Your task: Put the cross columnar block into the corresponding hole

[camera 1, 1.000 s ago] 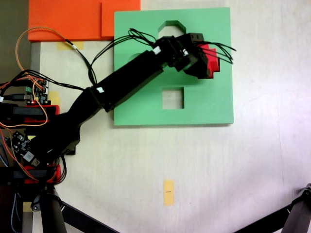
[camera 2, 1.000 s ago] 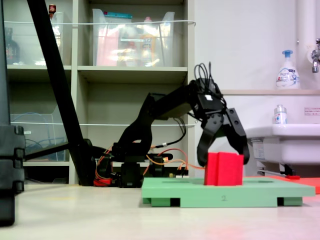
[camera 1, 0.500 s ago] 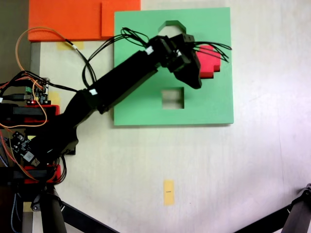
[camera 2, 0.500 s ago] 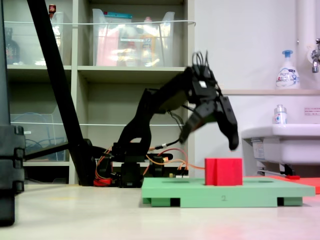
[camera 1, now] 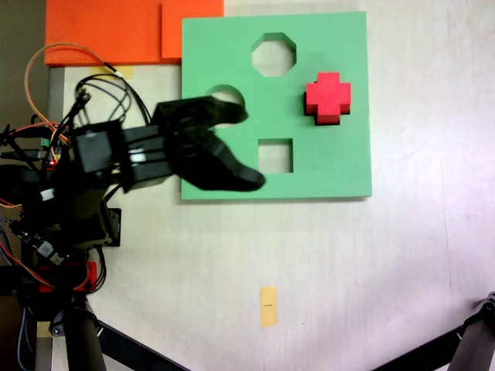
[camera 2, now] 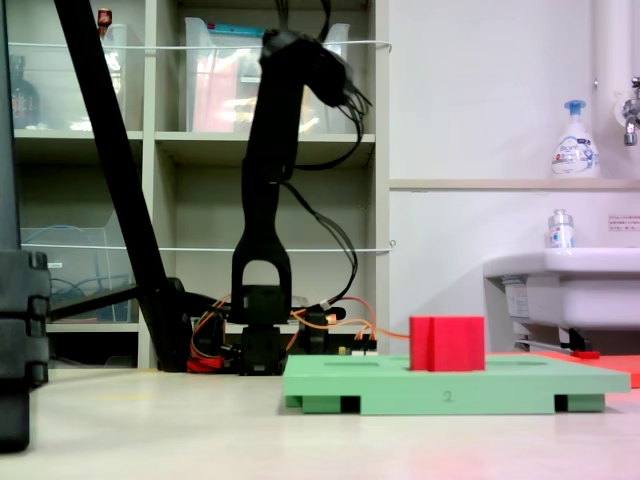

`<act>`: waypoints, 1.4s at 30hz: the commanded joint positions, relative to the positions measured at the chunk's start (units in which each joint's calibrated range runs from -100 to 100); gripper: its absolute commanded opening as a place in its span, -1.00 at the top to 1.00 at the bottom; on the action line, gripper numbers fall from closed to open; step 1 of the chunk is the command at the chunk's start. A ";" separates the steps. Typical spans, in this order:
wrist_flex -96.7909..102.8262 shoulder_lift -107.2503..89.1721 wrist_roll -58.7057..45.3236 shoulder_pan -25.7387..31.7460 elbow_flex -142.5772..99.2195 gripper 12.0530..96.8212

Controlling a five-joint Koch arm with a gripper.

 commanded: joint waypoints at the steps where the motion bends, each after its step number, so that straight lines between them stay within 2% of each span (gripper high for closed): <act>1: -1.17 -6.82 -6.89 -2.25 1.52 -0.11; 3: -1.17 -8.64 -11.23 -4.59 0.13 -0.11; 5: 2.10 -18.97 -15.78 -7.08 -14.93 -0.11; 8: 21.07 -33.64 -17.48 -11.48 -40.85 -0.03; 12: 43.79 -53.19 -19.58 -11.53 -75.15 -0.02; 15: 58.72 -54.31 -22.95 -10.65 -99.38 -0.02; 20: 72.68 -54.31 -25.05 -10.89 -127.79 -0.02; 25: 112.16 -54.31 -29.99 -10.99 -160.69 0.00; 32: 112.26 -54.31 -31.21 -8.69 -167.17 0.03; 35: 102.63 -54.31 -31.31 -8.50 -167.17 0.06; 37: 99.93 -54.31 -31.26 -8.16 -167.17 0.16; 42: 100.03 -54.31 -31.16 -8.06 -167.17 0.14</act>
